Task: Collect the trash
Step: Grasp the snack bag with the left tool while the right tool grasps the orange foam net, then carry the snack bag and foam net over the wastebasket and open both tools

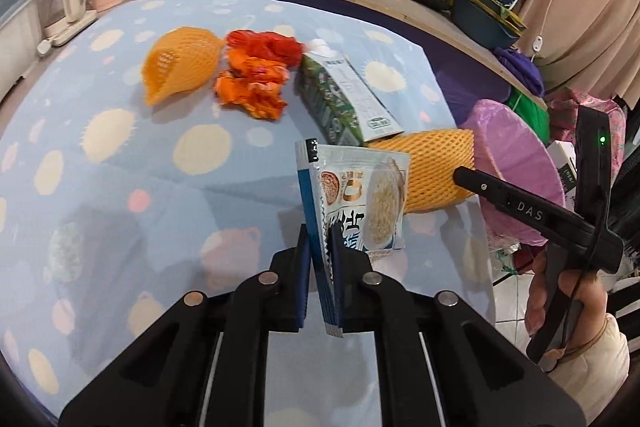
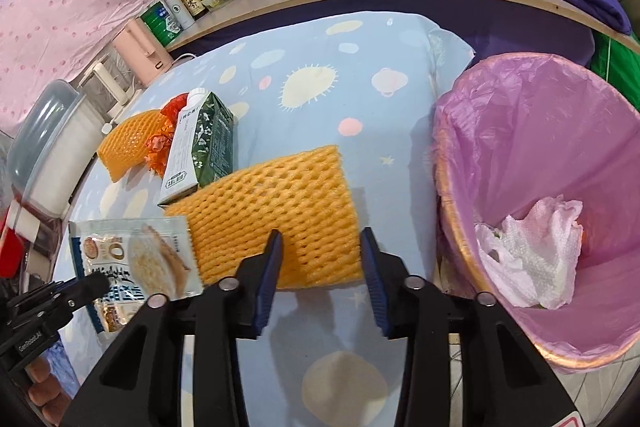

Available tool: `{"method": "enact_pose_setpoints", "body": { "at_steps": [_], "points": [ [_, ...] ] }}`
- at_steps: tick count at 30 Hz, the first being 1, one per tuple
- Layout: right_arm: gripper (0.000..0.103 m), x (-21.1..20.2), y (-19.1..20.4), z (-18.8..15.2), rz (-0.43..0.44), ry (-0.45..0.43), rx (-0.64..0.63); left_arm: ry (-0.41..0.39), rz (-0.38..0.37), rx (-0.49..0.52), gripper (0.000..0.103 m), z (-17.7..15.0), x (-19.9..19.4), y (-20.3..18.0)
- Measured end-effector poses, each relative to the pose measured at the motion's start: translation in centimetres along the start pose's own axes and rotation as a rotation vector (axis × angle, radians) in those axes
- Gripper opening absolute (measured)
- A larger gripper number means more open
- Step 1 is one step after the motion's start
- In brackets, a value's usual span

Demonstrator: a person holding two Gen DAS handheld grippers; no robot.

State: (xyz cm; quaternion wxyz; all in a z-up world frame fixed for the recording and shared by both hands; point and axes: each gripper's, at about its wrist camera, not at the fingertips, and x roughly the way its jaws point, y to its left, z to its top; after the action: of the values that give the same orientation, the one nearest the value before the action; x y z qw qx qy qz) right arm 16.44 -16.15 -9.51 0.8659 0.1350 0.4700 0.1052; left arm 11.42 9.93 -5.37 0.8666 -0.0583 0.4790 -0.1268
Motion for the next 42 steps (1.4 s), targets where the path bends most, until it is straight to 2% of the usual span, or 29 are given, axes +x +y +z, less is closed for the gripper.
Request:
{"method": "enact_pose_setpoints", "body": {
  "at_steps": [1, 4, 8, 9, 11, 12, 13, 17, 18, 20, 22, 24, 28, 32, 42],
  "points": [
    [0.021, 0.1, 0.2, -0.1, 0.001, 0.007, -0.005, 0.001, 0.01, -0.002, 0.009, -0.1, -0.2, 0.2],
    [0.01, 0.3, 0.4, -0.2, 0.004, 0.016, -0.01, 0.006, 0.029, -0.006, 0.009, -0.3, -0.5, 0.6],
    [0.01, -0.5, 0.7, -0.6, 0.027, 0.009, -0.004, 0.003, 0.043, -0.004, 0.009, -0.5, -1.1, 0.7],
    [0.014, -0.7, 0.7, -0.6, 0.03, 0.01, -0.004, 0.002, 0.045, 0.001, 0.009, -0.6, -1.3, 0.6],
    [0.033, -1.3, 0.7, -0.7, 0.029, 0.001, 0.004, 0.004, 0.052, 0.005, 0.009, -0.8, -1.7, 0.5],
    [0.057, -1.6, 0.6, -0.8, 0.031, -0.007, 0.014, 0.006, 0.055, 0.006, 0.009, -1.0, -1.8, 0.6],
    [0.071, -1.8, 0.5, -0.9, 0.035, -0.022, 0.025, 0.008, 0.057, 0.005, 0.009, -1.1, -1.9, 0.6],
    [0.071, -1.3, 0.6, -0.8, 0.06, -0.031, 0.018, 0.017, 0.067, -0.007, 0.009, -1.6, -2.1, 0.9],
    [0.069, -1.0, 0.7, -0.7, 0.074, -0.026, 0.016, 0.02, 0.068, -0.011, 0.009, -1.6, -2.1, 1.0],
    [0.059, -0.4, 1.2, -0.4, 0.116, -0.013, 0.0, 0.017, 0.073, -0.016, 0.009, -1.6, -2.3, 1.1],
    [0.025, 0.1, 2.1, -0.3, 0.127, 0.008, -0.027, 0.016, 0.08, -0.022, 0.009, -1.6, -2.4, 1.4],
    [0.011, 0.1, 2.7, -0.4, 0.117, 0.016, -0.044, 0.016, 0.084, -0.03, 0.009, -1.5, -2.6, 1.6],
    [0.009, -2.3, 3.3, -0.6, 0.126, -0.027, -0.045, 0.006, 0.065, -0.034, 0.009, -1.2, -3.4, 1.6],
    [0.009, -6.4, 2.9, -0.1, 0.104, -0.107, -0.023, -0.018, 0.029, -0.008, 0.009, -0.5, -4.5, 0.3],
    [0.009, -15.3, -2.3, 1.8, -0.062, -0.293, 0.082, -0.077, -0.076, 0.086, 0.009, 2.5, -6.5, -5.9]
  ]
}}
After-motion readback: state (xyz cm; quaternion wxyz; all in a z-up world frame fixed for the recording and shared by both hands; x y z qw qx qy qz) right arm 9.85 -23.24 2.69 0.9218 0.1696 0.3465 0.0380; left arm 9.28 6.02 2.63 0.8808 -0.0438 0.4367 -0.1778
